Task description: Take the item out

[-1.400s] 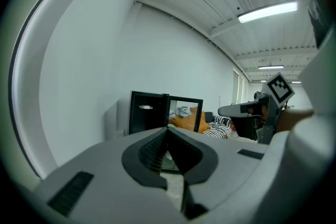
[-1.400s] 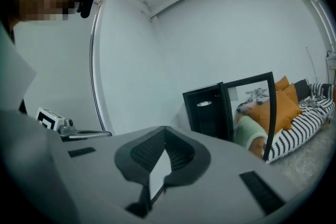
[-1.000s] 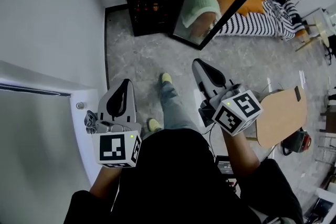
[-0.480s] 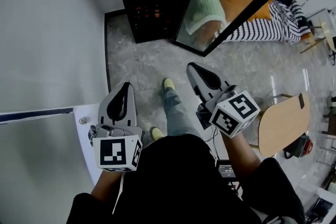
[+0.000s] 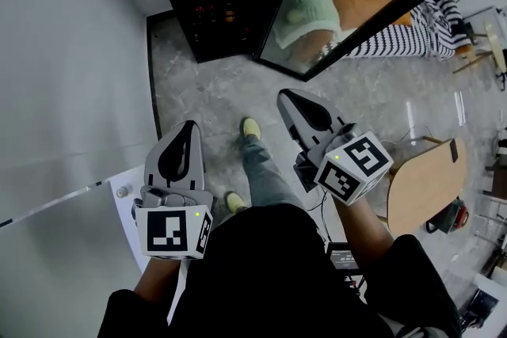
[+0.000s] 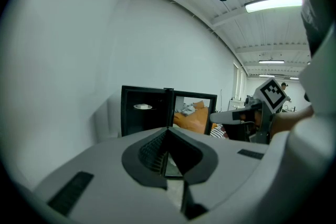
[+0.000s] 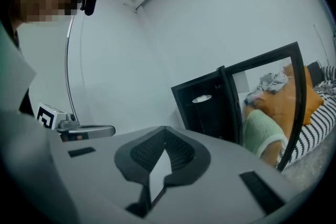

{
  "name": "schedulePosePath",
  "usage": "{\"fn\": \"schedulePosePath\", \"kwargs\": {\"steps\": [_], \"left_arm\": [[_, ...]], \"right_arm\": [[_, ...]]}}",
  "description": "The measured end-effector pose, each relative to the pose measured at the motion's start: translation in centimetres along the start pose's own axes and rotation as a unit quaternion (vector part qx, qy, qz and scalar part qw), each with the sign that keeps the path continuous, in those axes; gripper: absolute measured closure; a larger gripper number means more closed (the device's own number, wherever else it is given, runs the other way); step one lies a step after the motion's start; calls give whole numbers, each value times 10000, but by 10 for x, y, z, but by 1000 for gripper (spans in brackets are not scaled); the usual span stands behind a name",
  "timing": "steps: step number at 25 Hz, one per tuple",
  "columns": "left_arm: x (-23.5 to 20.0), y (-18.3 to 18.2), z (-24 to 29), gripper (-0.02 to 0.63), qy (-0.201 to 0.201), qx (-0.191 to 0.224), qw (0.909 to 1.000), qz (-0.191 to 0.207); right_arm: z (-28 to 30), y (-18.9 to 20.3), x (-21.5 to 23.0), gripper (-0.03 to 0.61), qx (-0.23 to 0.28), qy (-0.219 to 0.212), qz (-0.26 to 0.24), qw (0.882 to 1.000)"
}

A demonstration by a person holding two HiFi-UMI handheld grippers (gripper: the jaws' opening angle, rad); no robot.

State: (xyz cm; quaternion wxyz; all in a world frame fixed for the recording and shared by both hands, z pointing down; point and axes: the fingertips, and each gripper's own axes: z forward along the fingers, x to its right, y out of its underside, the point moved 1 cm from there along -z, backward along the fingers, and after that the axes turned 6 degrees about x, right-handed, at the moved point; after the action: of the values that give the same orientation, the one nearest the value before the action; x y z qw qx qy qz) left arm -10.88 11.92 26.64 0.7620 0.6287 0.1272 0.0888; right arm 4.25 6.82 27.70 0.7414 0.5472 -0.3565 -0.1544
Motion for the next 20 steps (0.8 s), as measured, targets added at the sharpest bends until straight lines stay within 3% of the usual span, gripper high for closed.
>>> {"fn": "schedulePosePath", "kwargs": {"steps": [20], "left_arm": [[-10, -23, 124, 604, -6, -382, 9993, 11]], "right_arm": [[71, -44, 100, 572, -26, -20, 313, 9995]]}}
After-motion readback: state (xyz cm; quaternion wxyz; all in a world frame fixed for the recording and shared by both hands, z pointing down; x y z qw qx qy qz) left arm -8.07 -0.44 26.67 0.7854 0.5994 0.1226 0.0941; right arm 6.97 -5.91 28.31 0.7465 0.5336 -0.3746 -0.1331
